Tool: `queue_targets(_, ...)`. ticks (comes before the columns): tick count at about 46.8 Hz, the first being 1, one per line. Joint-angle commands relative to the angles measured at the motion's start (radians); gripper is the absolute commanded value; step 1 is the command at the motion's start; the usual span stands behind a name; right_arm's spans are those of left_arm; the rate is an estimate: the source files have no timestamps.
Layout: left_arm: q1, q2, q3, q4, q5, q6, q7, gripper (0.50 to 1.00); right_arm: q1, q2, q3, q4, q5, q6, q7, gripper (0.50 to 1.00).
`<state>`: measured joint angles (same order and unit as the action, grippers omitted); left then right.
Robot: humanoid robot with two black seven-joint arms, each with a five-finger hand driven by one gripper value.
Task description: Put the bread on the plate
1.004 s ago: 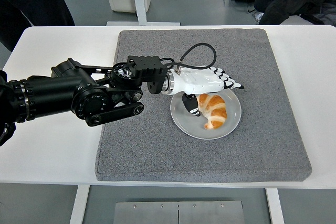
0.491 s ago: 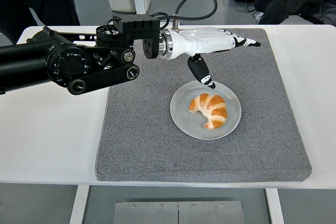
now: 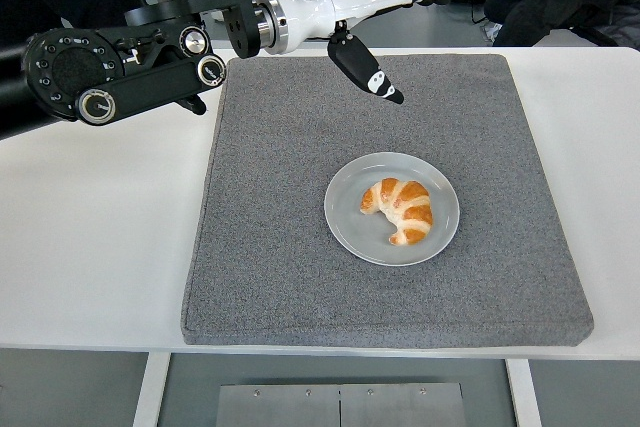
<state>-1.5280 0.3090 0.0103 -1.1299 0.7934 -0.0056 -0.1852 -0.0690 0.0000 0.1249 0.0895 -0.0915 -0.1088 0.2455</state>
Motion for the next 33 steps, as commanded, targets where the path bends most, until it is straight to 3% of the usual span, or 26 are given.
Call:
queue_targets(1, 0.029, 0.012, -0.036, 0.002, -0.057, -0.002, 0.000, 0.984, 0.000, 0.000, -0.001, -0.001, 0.001, 0.000, 0.000, 1.000)
queue_targets(8, 0.074, 0.033, -0.099, 0.013, -0.143, -0.004, 0.001, 0.984, 0.000, 0.000, -0.001, -0.001, -0.001, 0.000, 0.000, 1.000)
queue_targets(25, 0.236, 0.022, -0.326, 0.222, -0.361, -0.011, -0.010, 0.984, 0.002, 0.000, -0.001, -0.005, -0.001, 0.000, 0.000, 1.000)
queue_targets(33, 0.308, -0.071, -0.470, 0.340, -0.473, -0.031, -0.011, 0.984, 0.002, 0.000, -0.001, -0.002, 0.000, 0.000, 0.000, 1.000)
